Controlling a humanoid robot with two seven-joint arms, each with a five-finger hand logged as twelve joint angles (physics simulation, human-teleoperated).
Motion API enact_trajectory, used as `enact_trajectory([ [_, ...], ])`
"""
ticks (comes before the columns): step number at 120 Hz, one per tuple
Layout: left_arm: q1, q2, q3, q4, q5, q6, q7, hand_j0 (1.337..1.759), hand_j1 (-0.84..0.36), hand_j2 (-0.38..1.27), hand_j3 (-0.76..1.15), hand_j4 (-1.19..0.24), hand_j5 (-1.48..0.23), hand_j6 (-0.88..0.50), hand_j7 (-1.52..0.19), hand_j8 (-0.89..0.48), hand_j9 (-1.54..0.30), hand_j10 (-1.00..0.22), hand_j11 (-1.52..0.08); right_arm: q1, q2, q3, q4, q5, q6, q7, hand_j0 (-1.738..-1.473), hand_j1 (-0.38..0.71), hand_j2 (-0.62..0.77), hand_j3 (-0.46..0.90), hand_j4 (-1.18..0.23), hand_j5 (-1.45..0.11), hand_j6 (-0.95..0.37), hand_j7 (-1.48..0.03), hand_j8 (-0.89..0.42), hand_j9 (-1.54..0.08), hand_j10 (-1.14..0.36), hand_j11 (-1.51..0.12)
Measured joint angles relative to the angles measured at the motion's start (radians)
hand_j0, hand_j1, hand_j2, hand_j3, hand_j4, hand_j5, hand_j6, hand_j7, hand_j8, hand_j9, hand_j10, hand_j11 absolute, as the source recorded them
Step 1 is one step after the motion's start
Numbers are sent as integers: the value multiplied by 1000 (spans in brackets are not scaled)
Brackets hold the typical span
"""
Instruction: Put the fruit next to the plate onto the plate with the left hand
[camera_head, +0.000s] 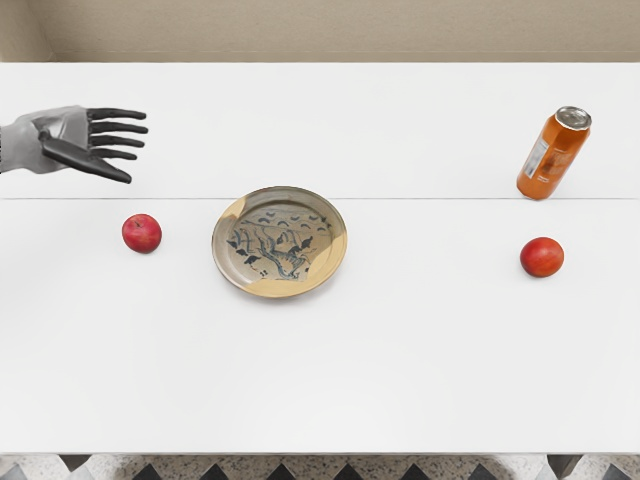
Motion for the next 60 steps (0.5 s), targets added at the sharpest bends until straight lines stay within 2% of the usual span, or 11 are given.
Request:
enact_trajectory([
  [17,-16,-14,4,-3,35,0,1,1658,55,51,0,-247,-321,-247,-321,-247,-321,-247,-320,-2,0,-4,-1,-1,0,-1,-1658,-310,-7,0,-33,-43,-33,-43,-33,-43,-33,-43],
  [42,-206,-68,50,-6,446,0,13,1658,55,51,0,-248,-321,-248,-321,-248,-321,-247,-321,-6,0,-5,0,0,0,-2,-1658,-310,-7,0,-33,-43,-33,-43,-33,-43,-33,-43],
  [50,-237,-69,65,-6,563,0,18,1658,54,51,0,-248,-321,-249,-321,-248,-321,-248,-321,-7,0,-5,0,0,0,-2,-1658,-310,-7,0,-33,-43,-33,-43,-33,-43,-33,-43],
  [60,-230,-69,75,-20,678,0,22,1658,54,51,0,-249,-321,-249,-321,-249,-321,-248,-321,-7,0,-5,0,0,0,-2,-1658,-310,-7,0,-33,-43,-33,-43,-33,-43,-33,-43],
])
